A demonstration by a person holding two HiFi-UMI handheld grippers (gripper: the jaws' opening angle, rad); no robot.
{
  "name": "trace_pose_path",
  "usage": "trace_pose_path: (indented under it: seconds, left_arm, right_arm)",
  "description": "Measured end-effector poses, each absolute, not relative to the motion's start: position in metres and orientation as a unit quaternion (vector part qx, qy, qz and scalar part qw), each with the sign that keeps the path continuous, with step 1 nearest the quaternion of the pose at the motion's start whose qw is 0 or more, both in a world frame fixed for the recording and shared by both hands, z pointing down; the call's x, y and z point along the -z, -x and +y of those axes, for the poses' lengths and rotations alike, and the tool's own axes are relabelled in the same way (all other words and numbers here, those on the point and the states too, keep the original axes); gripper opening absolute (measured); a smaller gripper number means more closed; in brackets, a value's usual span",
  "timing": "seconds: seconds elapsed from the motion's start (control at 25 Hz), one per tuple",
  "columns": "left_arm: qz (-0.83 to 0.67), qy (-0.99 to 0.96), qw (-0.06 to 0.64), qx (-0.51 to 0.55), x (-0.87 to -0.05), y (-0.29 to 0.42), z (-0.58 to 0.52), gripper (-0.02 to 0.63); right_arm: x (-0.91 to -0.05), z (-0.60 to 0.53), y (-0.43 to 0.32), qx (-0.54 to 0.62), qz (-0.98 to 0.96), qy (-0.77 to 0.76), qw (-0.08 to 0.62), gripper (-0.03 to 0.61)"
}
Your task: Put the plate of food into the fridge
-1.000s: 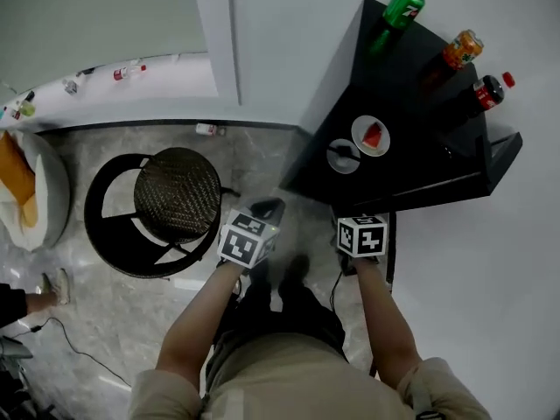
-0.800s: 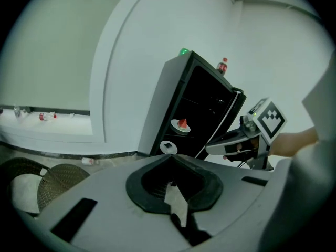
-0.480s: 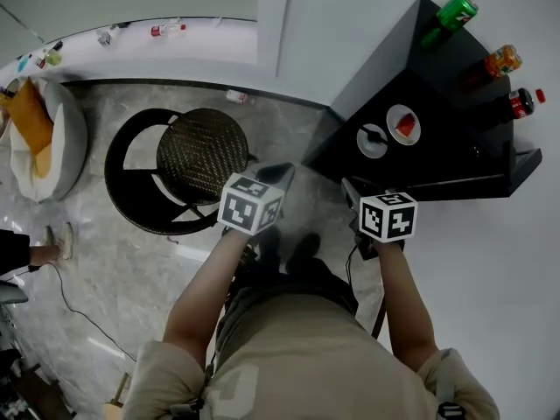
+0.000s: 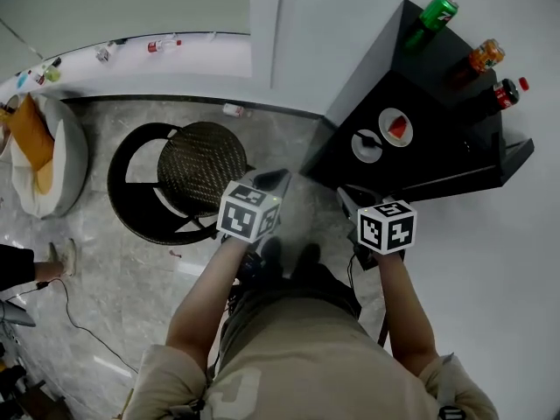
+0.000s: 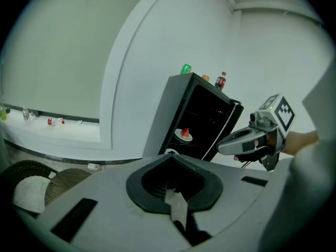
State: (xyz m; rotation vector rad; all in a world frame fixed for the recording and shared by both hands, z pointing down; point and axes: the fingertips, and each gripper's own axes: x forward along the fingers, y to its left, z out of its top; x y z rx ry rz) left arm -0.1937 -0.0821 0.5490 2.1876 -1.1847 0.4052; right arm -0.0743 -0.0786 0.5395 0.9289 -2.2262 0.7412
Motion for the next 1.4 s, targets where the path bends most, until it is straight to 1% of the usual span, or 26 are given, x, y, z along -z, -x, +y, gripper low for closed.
trace_pose_path:
  seconds: [0.24, 0.44, 0.56, 0.76, 1.08, 1.4]
  left_arm:
    - [-0.460, -0.827, 0.269, -0.178, -0.541, 0.183, -0.078, 0.009]
    - [-0.439, -0.846, 0.267, -0.145, -0.518, 0.154, -0.075, 0.009]
    - [-0.430, -0.853, 0.258, -0.144, -0.510, 0.133, -0.069, 0.009]
    - [-0.445, -0.850, 0.234, -0.156, -0.501, 0.113, -0.058, 0.009]
    - [-0.486, -0.834, 0.204, -0.163, -0.482, 0.107, -0.030, 0.010]
    - [-0.537, -0.815, 0.144, -0.165, -0.457, 0.098, -0.002, 0.009]
  right_arm:
    - [-0.539, -0.069, 0.057, -0.286, -0.840, -0.358, 0.291, 0.025]
    - [-0.528, -0.066, 0.030, -0.274, -0.845, -0.371, 0.271, 0.025]
    - [-0.520, -0.058, 0.013, -0.285, -0.847, -0.366, 0.258, 0.025]
    - [-0.517, -0.042, -0.004, -0.285, -0.853, -0.345, 0.267, 0.025]
    - [-0.502, -0.023, -0.010, -0.275, -0.873, -0.307, 0.259, 0.025]
    - [-0.490, -0.001, -0.020, -0.259, -0.893, -0.279, 0.239, 0.025]
